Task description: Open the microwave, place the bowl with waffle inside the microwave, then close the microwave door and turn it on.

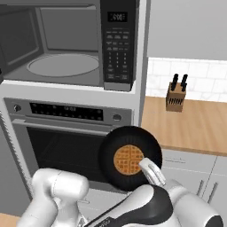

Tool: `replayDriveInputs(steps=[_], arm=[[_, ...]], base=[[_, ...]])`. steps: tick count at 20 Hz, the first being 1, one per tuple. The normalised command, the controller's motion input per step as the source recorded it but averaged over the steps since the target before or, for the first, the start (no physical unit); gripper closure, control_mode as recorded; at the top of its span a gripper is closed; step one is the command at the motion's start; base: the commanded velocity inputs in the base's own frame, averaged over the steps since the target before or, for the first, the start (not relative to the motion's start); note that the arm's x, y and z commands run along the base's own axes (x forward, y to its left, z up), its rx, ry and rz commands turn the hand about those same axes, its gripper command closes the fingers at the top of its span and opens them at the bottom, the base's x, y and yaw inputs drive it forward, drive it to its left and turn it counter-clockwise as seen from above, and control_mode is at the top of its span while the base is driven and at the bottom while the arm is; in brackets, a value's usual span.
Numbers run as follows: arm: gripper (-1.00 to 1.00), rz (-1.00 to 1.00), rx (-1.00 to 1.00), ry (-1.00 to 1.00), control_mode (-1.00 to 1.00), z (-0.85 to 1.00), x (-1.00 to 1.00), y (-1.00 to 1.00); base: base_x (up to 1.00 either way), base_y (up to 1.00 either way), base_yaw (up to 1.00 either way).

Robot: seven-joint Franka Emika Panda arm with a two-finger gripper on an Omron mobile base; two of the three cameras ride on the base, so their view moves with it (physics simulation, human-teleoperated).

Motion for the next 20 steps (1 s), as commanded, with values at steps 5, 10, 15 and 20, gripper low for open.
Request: replayDriveInputs(steps=[5,10,15,20], arm=[[1.00,0.00,0.00,0.00,-1.00,0.98,-0.08,1.00],[1.00,0.00,-0.01,0.00,-1.00,0.95,-0.35,0.99],[1.00,0.00,-0.02,0.00,-1.00,0.78,-0.23,1.00],[1.00,-0.09,-0.02,0.04,-1.00,0.69,0.24,1.00]], base=[[0.00,0.00,0.00],[0.00,0.00,0.00],[0.00,0.00,0.00],[0.00,0.00,0.00]])
